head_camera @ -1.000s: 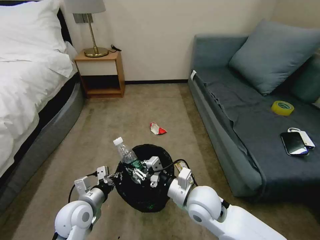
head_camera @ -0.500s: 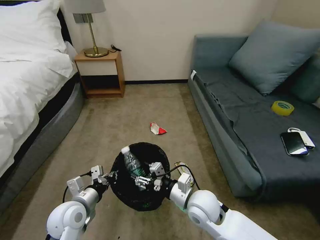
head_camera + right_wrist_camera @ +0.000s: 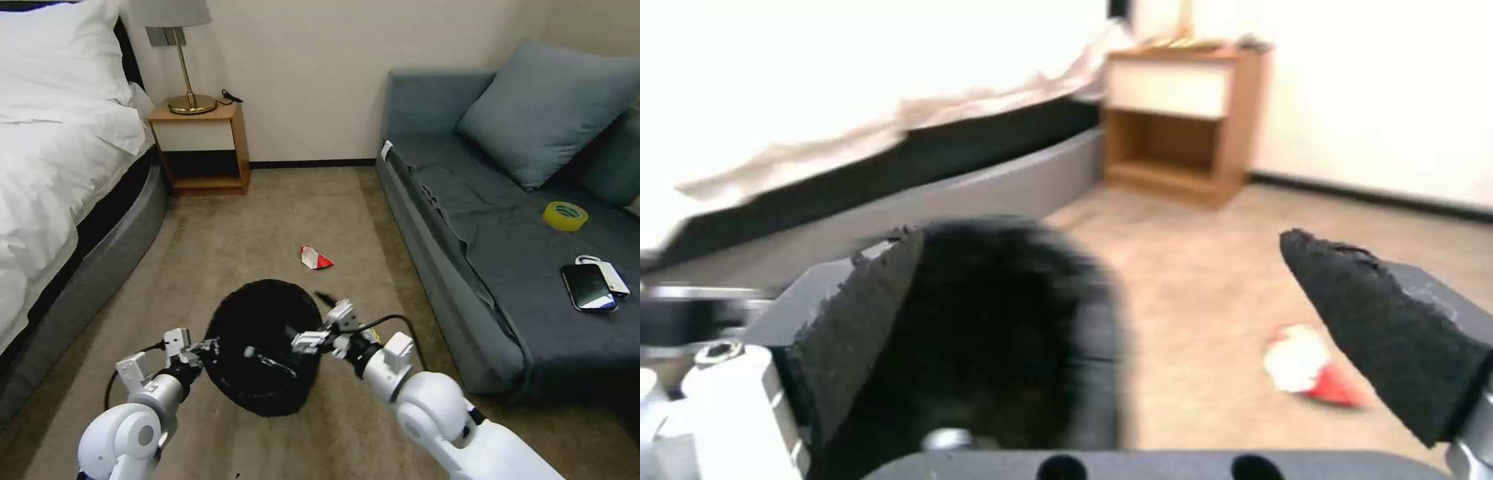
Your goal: Pick up the trash bin, then pick up the garbage on the floor and place it into the trash bin.
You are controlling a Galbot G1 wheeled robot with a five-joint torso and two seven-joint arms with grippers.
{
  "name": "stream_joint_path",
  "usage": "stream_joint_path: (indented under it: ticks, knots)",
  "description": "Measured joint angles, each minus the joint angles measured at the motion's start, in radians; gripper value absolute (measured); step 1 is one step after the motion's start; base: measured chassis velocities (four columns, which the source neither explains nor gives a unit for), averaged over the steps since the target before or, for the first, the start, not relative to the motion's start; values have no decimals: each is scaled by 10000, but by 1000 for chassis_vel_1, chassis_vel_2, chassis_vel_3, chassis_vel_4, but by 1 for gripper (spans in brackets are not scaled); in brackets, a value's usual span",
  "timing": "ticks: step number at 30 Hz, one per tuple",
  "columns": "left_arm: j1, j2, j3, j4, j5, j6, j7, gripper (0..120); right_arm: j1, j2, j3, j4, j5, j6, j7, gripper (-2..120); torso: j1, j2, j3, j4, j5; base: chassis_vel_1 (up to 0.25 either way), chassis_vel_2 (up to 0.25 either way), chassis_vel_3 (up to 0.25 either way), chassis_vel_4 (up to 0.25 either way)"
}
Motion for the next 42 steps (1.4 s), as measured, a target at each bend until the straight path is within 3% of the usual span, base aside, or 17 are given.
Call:
stream_joint_path:
  ticks: [3,7,17,27,42]
  knots:
    - [52,-48,-99,-83,222,-113,7,4,-378,162,389,159,-358,19,76,100,0,0,0,0,0,0,0,0,0]
    - [272,-201,-543,-408,425,-272,131,3,-1810,943,1607,608,-1727,193,89,100,0,1,0,0,-2,0,0,0,0]
    - [454,-123,-1320,-447,82,-299,393,3,-3671,2445,2929,1172,-3565,780,430,100,-1,0,-1,0,0,0,0,0,0]
    - [540,-168,-1210,-511,-35,-277,449,3,-4468,3279,3476,1103,-4367,1088,967,100,0,0,0,0,-1,0,0,0,0]
    - [473,-101,-1248,-401,-163,-322,462,3,-4446,3367,3594,1060,-4327,1053,803,100,0,1,0,1,1,0,0,0,0]
